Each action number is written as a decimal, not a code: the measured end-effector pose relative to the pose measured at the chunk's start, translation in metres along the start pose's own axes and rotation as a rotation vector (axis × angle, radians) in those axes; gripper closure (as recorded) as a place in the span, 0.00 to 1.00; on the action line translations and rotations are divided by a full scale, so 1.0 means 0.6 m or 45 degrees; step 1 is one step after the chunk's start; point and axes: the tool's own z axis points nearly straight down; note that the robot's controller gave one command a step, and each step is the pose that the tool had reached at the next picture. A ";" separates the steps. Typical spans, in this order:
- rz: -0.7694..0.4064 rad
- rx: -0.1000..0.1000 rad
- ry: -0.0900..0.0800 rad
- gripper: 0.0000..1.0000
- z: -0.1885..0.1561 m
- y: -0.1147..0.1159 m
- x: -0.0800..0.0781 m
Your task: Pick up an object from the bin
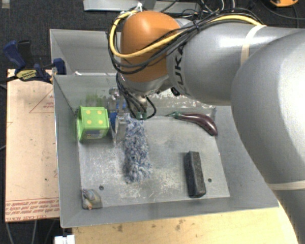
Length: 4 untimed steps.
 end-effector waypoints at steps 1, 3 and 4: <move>0.003 -0.001 -0.010 0.00 -0.009 -0.001 -0.003; -0.245 0.005 -0.015 0.00 -0.075 -0.137 0.071; -0.566 0.002 -0.019 0.00 0.008 -0.107 0.066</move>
Offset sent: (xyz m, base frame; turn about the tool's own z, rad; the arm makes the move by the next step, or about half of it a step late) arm -0.0365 -0.0832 0.0531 -0.0479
